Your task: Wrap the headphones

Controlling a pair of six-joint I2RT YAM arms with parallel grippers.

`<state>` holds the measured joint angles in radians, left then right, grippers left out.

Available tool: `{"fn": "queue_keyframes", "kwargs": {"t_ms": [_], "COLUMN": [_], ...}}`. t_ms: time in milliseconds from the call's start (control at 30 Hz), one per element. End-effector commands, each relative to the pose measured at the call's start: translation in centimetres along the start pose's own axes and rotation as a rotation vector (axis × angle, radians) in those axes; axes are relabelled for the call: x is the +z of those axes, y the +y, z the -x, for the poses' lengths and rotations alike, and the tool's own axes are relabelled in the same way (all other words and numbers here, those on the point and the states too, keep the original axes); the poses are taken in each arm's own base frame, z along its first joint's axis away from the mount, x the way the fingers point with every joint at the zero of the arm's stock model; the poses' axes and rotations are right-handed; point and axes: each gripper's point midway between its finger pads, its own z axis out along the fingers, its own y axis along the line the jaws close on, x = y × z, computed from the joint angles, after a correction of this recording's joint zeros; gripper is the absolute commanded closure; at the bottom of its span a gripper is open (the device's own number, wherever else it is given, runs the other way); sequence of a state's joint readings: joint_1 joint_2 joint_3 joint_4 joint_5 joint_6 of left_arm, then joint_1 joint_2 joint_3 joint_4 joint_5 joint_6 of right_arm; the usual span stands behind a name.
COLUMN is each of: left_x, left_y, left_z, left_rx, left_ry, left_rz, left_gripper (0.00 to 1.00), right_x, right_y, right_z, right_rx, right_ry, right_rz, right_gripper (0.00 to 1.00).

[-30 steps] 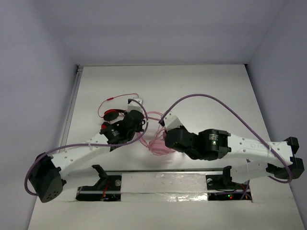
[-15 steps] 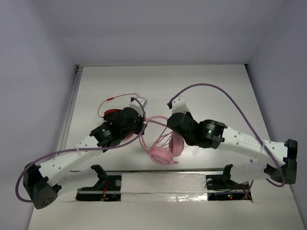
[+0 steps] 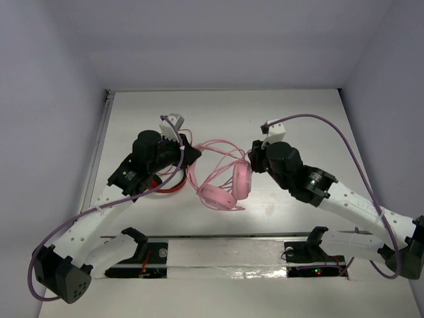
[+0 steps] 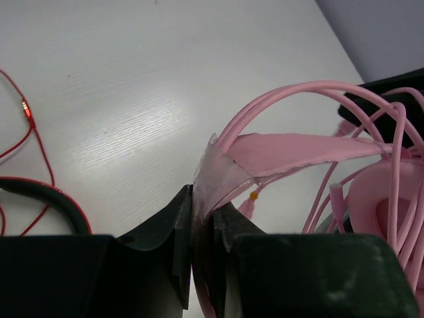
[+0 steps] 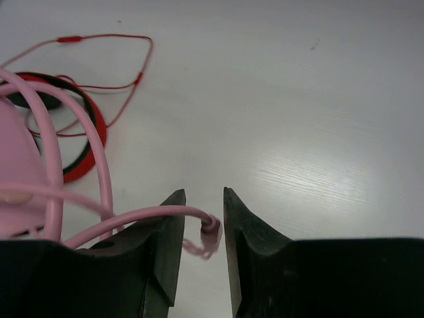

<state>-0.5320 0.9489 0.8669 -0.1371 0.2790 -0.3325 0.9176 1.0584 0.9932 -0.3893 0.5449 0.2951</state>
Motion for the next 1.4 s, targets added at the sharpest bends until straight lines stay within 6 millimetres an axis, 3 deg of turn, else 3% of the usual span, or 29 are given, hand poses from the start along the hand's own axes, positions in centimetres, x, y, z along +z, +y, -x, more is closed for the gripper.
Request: {"fn": "queue_keyframes", "kwargs": {"t_ms": [0,100,200,367,800,1067,1233,1300,1333,1367], "left_x": [-2.4,-2.7,-3.2,-3.6,-4.7,-4.9,-5.0,-4.8,-4.6,-4.6], "left_y": [-6.5,-7.2,-7.1,-7.7,-8.6,-7.4,-6.5,-6.3,-6.2,-6.1], "left_z": [6.2,7.8,9.8,12.2,16.1,17.0,17.7,17.6,17.6,17.5], "left_rx": [0.014,0.003,-0.031,-0.084,-0.125,-0.177,-0.202,-0.208,-0.214,-0.228], "left_ry": [-0.167,-0.202,-0.259,-0.292,-0.363,-0.403,-0.424,-0.423,-0.421,-0.419], "left_rz": [-0.259,-0.283,-0.286,-0.344,-0.395,-0.354,-0.34,-0.34,-0.336,-0.338], "left_gripper": [1.0,1.0,1.0,1.0,1.0,1.0,1.0,1.0,1.0,1.0], "right_x": [0.0,0.6,1.2,1.3,2.4,3.2,3.1,3.2,3.2,3.1], "right_y": [4.1,5.7,5.8,5.8,5.7,5.9,6.0,5.9,5.8,5.8], "right_z": [3.5,3.1,2.8,3.0,0.5,-0.8,-2.2,-2.3,-2.2,-2.1], "right_rx": [0.159,0.208,0.253,0.295,0.283,0.303,0.323,0.331,0.336,0.341], "right_ry": [-0.142,-0.179,-0.219,-0.27,-0.268,-0.242,-0.212,-0.211,-0.212,-0.217], "right_rz": [0.231,0.313,0.345,0.433,0.456,0.455,0.472,0.466,0.46,0.463], "right_gripper": [0.64,0.57,0.47,0.42,0.48,0.54,0.52,0.61,0.7,0.86]}}
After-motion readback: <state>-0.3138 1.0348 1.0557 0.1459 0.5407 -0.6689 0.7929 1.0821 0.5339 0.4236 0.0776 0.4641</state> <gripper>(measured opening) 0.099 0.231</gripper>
